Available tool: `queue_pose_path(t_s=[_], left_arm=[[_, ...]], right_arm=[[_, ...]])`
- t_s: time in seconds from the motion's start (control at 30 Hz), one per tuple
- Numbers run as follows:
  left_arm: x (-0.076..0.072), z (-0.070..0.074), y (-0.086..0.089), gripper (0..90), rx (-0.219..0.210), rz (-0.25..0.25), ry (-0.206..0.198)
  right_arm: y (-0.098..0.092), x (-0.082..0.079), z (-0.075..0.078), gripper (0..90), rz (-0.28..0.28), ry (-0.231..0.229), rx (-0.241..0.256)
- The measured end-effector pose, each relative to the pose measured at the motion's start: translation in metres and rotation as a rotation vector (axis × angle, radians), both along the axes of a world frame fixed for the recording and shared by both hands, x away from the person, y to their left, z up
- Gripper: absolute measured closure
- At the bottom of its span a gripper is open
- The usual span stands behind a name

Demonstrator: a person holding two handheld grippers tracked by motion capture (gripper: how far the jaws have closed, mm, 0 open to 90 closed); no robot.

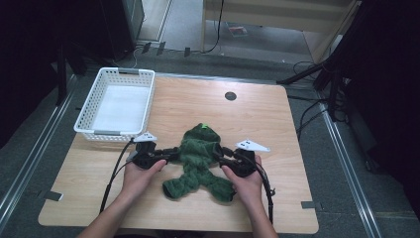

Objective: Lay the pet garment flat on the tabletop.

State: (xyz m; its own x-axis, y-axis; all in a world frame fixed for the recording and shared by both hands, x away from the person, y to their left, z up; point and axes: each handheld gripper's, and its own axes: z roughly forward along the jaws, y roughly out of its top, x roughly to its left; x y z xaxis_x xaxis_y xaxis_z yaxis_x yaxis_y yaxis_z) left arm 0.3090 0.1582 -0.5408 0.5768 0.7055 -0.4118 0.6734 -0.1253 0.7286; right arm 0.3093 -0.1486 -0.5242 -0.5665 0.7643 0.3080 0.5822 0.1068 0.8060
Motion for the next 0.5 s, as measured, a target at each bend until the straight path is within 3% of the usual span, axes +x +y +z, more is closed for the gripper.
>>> queue_pose_path(t_s=[0.07,0.17,0.23,0.3,0.37,0.43,0.5], left_arm=[[-0.002,-0.003,-0.007,71.2,0.011,-0.029,-0.009],[-0.003,-0.004,-0.009,74.4,0.027,-0.038,-0.023],[-0.002,-0.003,-0.004,78.5,0.031,-0.014,-0.013],[0.0,-0.005,0.002,80.2,0.049,0.034,-0.007],[0.001,-0.006,0.006,77.1,0.04,0.047,0.007],[-0.001,-0.003,0.008,67.1,0.032,0.058,-0.003],[-0.006,0.005,0.011,58.5,0.013,0.06,-0.032]], right_arm=[[0.009,0.001,-0.007,60.6,0.028,0.012,-0.025],[0.016,-0.004,-0.01,80.9,0.055,-0.004,-0.141],[0.009,-0.005,-0.009,88.5,0.027,0.019,-0.137],[0.002,-0.005,-0.01,88.9,-0.008,0.035,-0.149],[-0.005,-0.005,-0.013,88.6,-0.025,0.058,-0.146],[-0.009,-0.007,-0.012,85.1,-0.031,0.059,-0.122],[-0.011,-0.011,-0.006,75.5,-0.031,0.037,-0.103]])
